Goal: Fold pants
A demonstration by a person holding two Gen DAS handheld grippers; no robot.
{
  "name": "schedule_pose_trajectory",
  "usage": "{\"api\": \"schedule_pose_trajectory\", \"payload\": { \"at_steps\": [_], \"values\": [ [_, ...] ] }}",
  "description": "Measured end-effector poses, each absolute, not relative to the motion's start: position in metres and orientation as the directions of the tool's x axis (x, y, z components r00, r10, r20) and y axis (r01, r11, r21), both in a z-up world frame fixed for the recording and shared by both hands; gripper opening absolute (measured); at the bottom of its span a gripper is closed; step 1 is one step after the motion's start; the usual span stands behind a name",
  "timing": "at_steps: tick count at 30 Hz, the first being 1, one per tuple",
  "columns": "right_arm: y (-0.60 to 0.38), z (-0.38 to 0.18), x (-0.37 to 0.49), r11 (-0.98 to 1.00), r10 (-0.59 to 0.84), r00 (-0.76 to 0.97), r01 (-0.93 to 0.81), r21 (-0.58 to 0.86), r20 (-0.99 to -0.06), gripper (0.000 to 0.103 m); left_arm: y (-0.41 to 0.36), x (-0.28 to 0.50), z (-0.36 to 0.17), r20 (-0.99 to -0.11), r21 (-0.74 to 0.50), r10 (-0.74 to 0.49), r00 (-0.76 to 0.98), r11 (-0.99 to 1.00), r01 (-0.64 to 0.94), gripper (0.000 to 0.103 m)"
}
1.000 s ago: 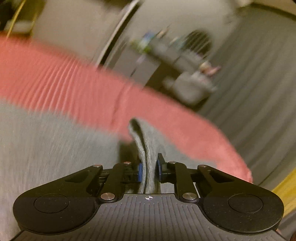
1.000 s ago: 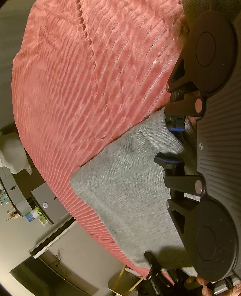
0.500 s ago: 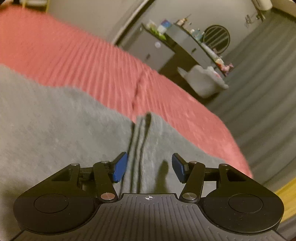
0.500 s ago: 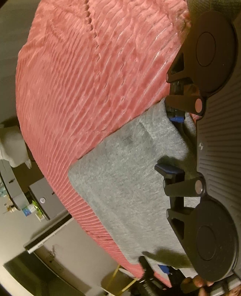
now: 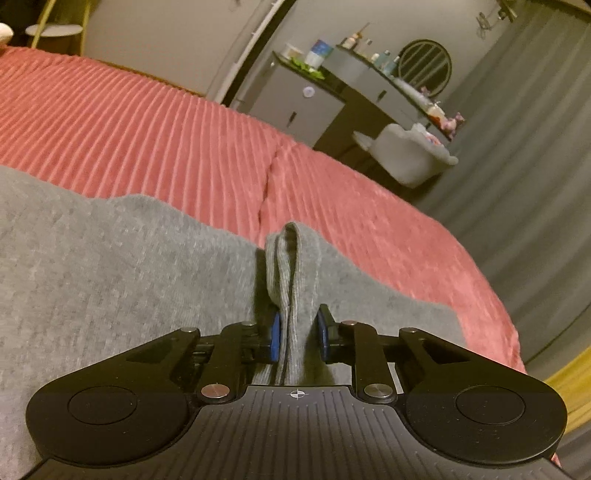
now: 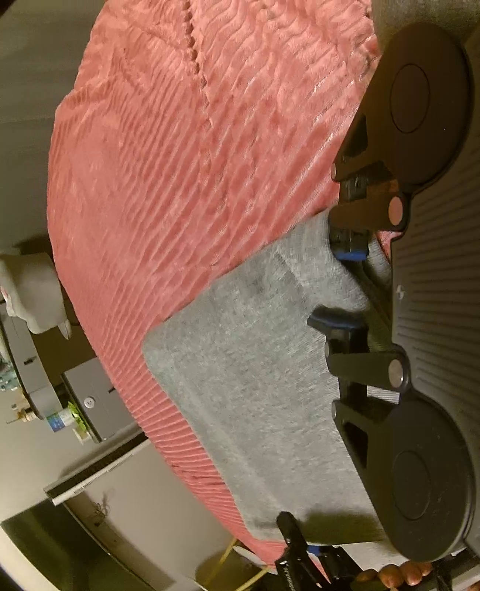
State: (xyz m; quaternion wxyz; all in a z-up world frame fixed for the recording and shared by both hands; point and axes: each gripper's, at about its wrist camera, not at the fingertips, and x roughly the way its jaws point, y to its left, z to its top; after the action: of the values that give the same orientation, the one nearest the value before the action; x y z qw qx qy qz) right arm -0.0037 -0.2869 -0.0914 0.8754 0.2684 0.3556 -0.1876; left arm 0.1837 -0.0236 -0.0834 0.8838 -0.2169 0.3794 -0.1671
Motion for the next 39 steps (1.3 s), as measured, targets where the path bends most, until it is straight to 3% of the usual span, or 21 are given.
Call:
{"api": "schedule_pose_trajectory", "payload": {
  "at_steps": [6, 9, 13, 15, 19, 21, 26, 28, 31, 33, 36, 39],
  "values": [
    [-0.273, -0.081, -0.01, 0.825, -0.163, 0.699, 0.483, 0.292, -0.696, 0.02, -0.012, 0.175, -0.072, -0.585, -0.489, -0.44, 0.681, 0.861, 0.136, 0.022],
    [-0.272, -0.088, -0.003, 0.827, -0.164, 0.652, 0.501, 0.257, -0.741, 0.021, -0.018, 0.183, -0.088, -0.642, -0.436, -0.399, 0.654, 0.892, 0.116, 0.023],
    [-0.275, -0.085, 0.0, 0.829, -0.139, 0.633, 0.496, 0.26, -0.761, 0.026, -0.025, 0.182, -0.088, -0.647, -0.384, -0.377, 0.663, 0.912, 0.144, 0.026],
    [-0.282, -0.081, -0.006, 0.808, -0.098, 0.626, 0.504, 0.305, -0.773, 0.033, -0.024, 0.183, -0.087, -0.648, -0.385, -0.37, 0.666, 0.913, 0.132, 0.036],
    [-0.292, -0.07, -0.022, 0.786, -0.047, 0.614, 0.509, 0.35, -0.788, 0.035, -0.017, 0.184, -0.086, -0.656, -0.412, -0.37, 0.658, 0.906, 0.099, 0.039],
    [-0.293, -0.063, -0.03, 0.798, -0.036, 0.612, 0.493, 0.346, -0.79, 0.035, -0.014, 0.181, -0.08, -0.651, -0.401, -0.346, 0.676, 0.913, 0.081, 0.047],
    [-0.298, -0.043, -0.046, 0.82, -0.099, 0.654, 0.481, 0.311, -0.75, 0.035, -0.017, 0.154, -0.054, -0.578, -0.252, -0.18, 0.796, 0.967, 0.036, 0.054],
    [-0.294, -0.036, -0.046, 0.848, -0.149, 0.688, 0.459, 0.266, -0.71, 0.035, -0.026, 0.139, -0.045, -0.517, -0.283, -0.242, 0.821, 0.954, 0.102, 0.06],
    [-0.283, -0.034, -0.029, 0.888, -0.152, 0.722, 0.4, 0.228, -0.675, 0.033, -0.052, 0.126, -0.044, -0.498, -0.338, -0.406, 0.766, 0.905, 0.26, 0.069],
    [-0.276, -0.036, -0.015, 0.908, -0.128, 0.74, 0.355, 0.222, -0.66, 0.031, -0.075, 0.121, -0.052, -0.536, -0.265, -0.435, 0.724, 0.901, 0.344, 0.069],
    [-0.259, -0.046, 0.013, 0.953, -0.085, 0.76, 0.251, 0.17, -0.645, 0.03, -0.107, 0.123, -0.081, -0.642, -0.04, -0.332, 0.692, 0.915, 0.402, 0.065],
    [-0.249, -0.076, 0.045, 0.987, -0.058, 0.707, 0.149, 0.068, -0.705, 0.027, -0.114, 0.126, -0.097, -0.636, 0.077, -0.276, 0.721, 0.907, 0.415, 0.062]
  ]
}}
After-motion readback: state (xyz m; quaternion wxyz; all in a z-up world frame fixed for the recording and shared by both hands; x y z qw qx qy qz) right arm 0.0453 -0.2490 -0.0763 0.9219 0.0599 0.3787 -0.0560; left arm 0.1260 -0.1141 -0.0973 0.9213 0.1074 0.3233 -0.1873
